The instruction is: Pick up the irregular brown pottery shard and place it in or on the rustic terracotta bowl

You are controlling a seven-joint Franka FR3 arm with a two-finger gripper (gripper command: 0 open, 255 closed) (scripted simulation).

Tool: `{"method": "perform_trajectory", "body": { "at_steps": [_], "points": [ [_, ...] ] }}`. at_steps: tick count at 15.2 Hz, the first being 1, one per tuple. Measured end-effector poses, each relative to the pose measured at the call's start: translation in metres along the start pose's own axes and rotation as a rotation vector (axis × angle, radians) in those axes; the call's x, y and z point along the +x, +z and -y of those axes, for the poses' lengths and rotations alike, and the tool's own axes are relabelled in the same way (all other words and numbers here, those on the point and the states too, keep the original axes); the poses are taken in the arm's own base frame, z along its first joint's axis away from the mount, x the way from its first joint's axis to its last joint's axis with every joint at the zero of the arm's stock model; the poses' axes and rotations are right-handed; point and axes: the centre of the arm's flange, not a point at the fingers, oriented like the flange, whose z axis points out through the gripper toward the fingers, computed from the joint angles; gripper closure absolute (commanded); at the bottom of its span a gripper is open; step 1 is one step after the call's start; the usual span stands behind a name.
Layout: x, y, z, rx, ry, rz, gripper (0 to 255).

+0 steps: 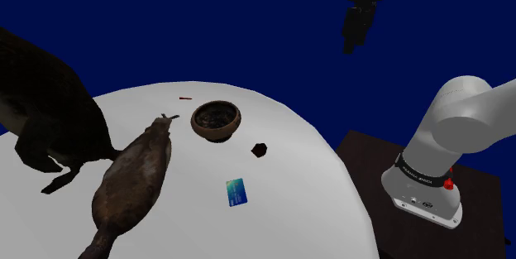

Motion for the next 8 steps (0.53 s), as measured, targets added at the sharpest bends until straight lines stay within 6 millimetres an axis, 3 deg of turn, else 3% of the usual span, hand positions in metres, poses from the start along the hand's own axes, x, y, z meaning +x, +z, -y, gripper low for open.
{"method": "perform_trajectory", "body": {
  "at_steps": [3,8],
  "points": [
    [0.006,0.012,0.007,-0.003,-0.001,-0.004,0],
    [0.032,0.065,0.031,-0.015,-0.003,-0.022,0]
  ]
}}
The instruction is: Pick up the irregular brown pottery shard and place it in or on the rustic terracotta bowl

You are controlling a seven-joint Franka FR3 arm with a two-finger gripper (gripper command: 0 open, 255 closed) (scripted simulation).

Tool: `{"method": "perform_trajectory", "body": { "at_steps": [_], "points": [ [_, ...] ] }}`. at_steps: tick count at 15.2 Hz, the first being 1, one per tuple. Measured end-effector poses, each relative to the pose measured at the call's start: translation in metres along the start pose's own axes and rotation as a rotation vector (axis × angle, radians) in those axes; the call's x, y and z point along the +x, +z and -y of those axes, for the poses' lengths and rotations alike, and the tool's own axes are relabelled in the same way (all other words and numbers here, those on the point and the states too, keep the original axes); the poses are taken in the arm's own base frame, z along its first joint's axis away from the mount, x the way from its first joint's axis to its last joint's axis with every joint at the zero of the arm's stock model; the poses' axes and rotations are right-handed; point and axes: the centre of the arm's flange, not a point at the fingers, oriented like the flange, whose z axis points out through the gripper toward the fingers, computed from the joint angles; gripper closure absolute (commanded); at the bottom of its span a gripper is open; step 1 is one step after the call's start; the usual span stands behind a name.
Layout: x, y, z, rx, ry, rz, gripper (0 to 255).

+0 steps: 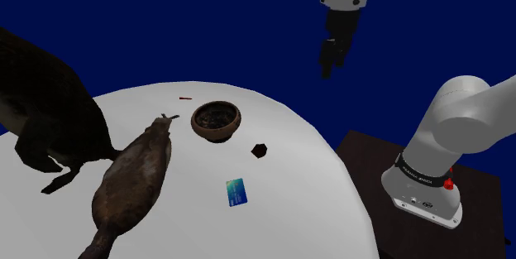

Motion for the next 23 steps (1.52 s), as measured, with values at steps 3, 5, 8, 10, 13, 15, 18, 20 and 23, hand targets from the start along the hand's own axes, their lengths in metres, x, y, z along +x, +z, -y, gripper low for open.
{"method": "perform_trajectory", "body": {
  "at_steps": [3,5,8,10,13,15,18,20,23],
  "points": [
    [0.016,0.029,0.021,-0.007,-0.001,-0.011,0],
    [0.028,0.049,0.034,-0.012,-0.002,-0.020,0],
    [0.046,0.082,0.050,-0.019,-0.003,-0.032,0],
    [0.055,0.104,0.061,-0.024,-0.004,-0.040,0],
    [0.076,0.132,0.077,-0.031,-0.006,-0.054,0],
    [0.084,0.152,0.086,-0.036,-0.006,-0.062,0],
    [0.104,0.185,0.102,-0.044,-0.007,-0.074,0],
    [0.116,0.206,0.113,-0.048,-0.008,-0.082,0],
    [0.133,0.233,0.133,-0.055,-0.010,-0.095,0]
  ]
}}
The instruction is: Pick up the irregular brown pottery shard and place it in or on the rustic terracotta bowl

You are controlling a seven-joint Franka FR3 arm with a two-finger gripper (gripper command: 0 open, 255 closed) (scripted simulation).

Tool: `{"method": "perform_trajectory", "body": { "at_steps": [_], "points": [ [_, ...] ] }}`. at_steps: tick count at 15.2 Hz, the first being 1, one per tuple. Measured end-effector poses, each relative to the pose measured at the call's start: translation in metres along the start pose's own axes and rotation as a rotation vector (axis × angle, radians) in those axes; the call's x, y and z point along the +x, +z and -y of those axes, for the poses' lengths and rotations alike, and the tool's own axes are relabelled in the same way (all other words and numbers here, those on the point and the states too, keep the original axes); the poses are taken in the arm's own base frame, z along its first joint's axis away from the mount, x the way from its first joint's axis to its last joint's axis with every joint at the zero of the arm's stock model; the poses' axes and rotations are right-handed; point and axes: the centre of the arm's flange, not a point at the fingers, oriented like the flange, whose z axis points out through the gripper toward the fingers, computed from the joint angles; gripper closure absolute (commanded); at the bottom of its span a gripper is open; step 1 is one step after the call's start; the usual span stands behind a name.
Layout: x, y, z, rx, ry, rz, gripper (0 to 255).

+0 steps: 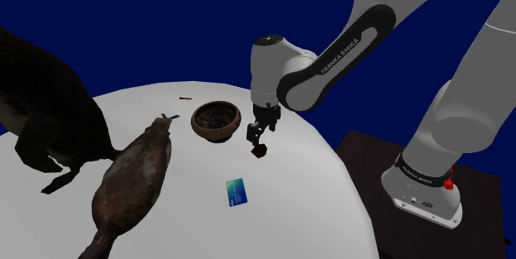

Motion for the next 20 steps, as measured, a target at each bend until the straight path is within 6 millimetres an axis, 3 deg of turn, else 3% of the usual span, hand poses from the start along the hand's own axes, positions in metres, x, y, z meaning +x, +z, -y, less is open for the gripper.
{"method": "perform_trajectory", "body": {
  "at_steps": [8,15,16,20],
  "points": [
    [0.011,0.053,0.008,-0.003,-0.001,-0.008,0],
    [0.011,0.061,0.007,-0.003,-0.001,-0.009,0],
    [0.011,0.061,0.007,-0.003,-0.001,-0.009,255],
    [0.011,0.061,0.007,-0.003,-0.001,-0.009,255]
  ]
}}
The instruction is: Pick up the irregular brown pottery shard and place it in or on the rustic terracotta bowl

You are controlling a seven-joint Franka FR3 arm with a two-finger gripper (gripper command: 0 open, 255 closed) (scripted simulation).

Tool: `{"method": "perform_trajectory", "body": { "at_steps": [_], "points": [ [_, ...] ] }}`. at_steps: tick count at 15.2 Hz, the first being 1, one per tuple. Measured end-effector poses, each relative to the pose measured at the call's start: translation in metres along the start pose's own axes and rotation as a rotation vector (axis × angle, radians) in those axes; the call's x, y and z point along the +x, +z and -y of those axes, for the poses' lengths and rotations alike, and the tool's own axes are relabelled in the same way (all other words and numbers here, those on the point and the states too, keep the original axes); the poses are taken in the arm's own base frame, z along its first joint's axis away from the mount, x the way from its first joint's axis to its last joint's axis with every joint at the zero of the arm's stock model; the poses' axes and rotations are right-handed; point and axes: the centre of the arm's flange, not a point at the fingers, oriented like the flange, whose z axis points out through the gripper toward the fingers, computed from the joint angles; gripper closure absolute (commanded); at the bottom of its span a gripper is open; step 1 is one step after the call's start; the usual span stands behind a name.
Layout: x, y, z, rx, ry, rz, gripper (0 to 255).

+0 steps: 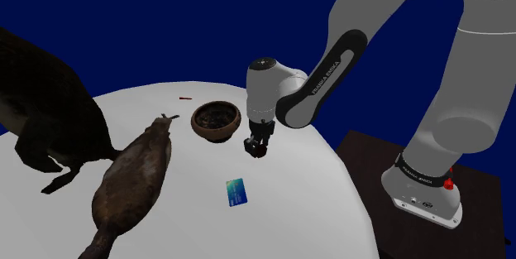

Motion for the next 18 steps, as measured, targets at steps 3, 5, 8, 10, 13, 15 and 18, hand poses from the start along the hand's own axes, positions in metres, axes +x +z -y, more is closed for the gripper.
{"method": "perform_trajectory", "body": {
  "at_steps": [3,5,8,10,13,15,18],
  "points": [
    [0.000,0.000,0.000,0.000,0.000,0.000,255],
    [0.000,0.000,0.000,0.000,0.000,0.000,255],
    [0.000,-0.006,0.000,0.000,0.000,0.000,255],
    [0.001,-0.015,0.000,0.000,0.000,0.000,255],
    [0.002,-0.031,0.001,0.000,0.000,0.000,255],
    [0.004,-0.043,0.000,0.000,0.000,0.000,255],
    [0.004,-0.057,0.000,0.000,0.000,0.000,255]
  ]
}}
